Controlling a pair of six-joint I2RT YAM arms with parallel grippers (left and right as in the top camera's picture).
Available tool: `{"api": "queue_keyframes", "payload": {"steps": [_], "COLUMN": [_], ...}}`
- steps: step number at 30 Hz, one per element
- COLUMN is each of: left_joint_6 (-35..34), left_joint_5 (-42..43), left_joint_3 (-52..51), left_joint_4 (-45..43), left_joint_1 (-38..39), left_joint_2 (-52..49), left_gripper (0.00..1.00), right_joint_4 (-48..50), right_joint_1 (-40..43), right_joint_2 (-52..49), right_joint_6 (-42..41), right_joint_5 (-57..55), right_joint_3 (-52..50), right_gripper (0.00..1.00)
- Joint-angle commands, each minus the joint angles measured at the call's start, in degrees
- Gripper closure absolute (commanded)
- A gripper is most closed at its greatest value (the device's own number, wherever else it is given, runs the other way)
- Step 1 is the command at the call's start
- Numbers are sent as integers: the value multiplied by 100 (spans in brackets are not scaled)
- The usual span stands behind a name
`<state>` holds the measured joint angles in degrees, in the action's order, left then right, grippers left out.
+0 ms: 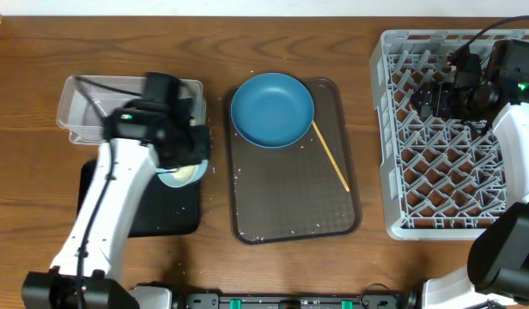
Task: Sort waste into correct bins and load items into the dishwasher rack
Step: 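Lift the white bowl and carry it left over the black tray, then tilt the white bowl with the left gripper, pouring rice onto the black tray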
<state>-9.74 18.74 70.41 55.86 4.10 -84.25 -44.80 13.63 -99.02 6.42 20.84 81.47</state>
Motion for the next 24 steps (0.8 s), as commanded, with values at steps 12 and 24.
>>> {"api": "queue_keyframes", "payload": {"steps": [12, 24], "left_joint_6": [2009, 1856], "left_joint_5": [4140, 7093], "left_joint_3": [-1198, -1449], "left_joint_4": [-413, -409], "left_joint_1": [-3101, -4382], "left_joint_2": [-398, -1628], "left_gripper": [94, 94], "right_joint_4": [11, 17], "right_joint_1": [-31, -31], "right_joint_2": [7, 7], "right_joint_6": [-52, -52], "right_joint_5": [-11, -11], "right_joint_3": [-9, -9], "right_gripper": [14, 13]}}
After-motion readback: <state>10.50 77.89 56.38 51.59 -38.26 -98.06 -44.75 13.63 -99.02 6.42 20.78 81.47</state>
